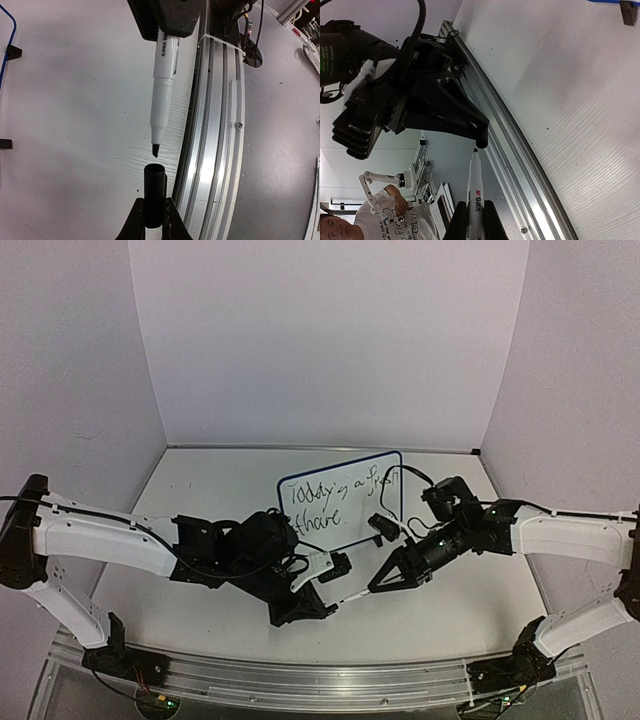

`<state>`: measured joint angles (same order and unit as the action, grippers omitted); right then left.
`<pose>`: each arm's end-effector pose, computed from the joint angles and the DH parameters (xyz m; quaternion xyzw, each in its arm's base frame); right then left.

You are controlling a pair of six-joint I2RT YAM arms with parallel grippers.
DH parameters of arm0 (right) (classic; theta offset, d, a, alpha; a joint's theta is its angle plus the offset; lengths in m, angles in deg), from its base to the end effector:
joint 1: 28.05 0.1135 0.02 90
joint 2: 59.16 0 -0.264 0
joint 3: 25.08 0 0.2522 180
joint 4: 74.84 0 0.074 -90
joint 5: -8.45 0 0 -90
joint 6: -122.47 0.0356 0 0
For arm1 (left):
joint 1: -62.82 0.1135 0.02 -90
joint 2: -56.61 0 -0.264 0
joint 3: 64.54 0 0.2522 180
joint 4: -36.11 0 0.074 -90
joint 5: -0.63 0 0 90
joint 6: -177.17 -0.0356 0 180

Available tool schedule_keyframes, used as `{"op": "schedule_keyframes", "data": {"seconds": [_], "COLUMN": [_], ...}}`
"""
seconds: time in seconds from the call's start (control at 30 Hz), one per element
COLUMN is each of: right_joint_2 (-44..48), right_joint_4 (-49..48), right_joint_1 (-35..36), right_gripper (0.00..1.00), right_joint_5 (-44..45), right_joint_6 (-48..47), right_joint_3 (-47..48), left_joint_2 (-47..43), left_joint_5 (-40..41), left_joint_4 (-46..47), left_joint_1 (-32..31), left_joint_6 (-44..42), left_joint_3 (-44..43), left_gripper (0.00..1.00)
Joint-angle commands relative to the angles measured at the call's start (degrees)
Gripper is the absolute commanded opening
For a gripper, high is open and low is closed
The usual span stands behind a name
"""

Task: Write a sentence on the whiteboard
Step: Insert the whiteboard marker into the pen cap.

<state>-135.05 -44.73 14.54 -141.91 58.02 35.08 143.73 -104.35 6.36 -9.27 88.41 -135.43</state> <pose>0.1721 0.2002 0.2354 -0.3056 0.7642 0.5679 0.0082 0.0909 -0.3113 0.2287 0.5726 0.7207 -0.3188 0.2259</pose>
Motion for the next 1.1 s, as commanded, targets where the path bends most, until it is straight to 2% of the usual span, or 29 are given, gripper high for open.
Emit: {"op": "schedule_keyframes", "data": {"seconds": [0.0,1.07], "right_joint_2": [-1.04,-3.07], "right_joint_4": [-1.86,-2.47], "right_joint_1": [0.5,1.28], "right_gripper": [0.0,0.0], "right_joint_5": [-1.31,-2.66], "right_joint_6": [-0.76,-1.14], "right_joint_3": [2.1,1.49], "left_joint_2": [0.49,1.04], "left_joint_5": [-0.98,-1.08], "left_joint_4": [0.12,0.9], "left_joint_1": [-0.41,-0.61], "left_joint_6": [-1.15,-2.14], "left_joint_3": [-2.78,-3.09], "left_gripper": [0.0,0.0]}}
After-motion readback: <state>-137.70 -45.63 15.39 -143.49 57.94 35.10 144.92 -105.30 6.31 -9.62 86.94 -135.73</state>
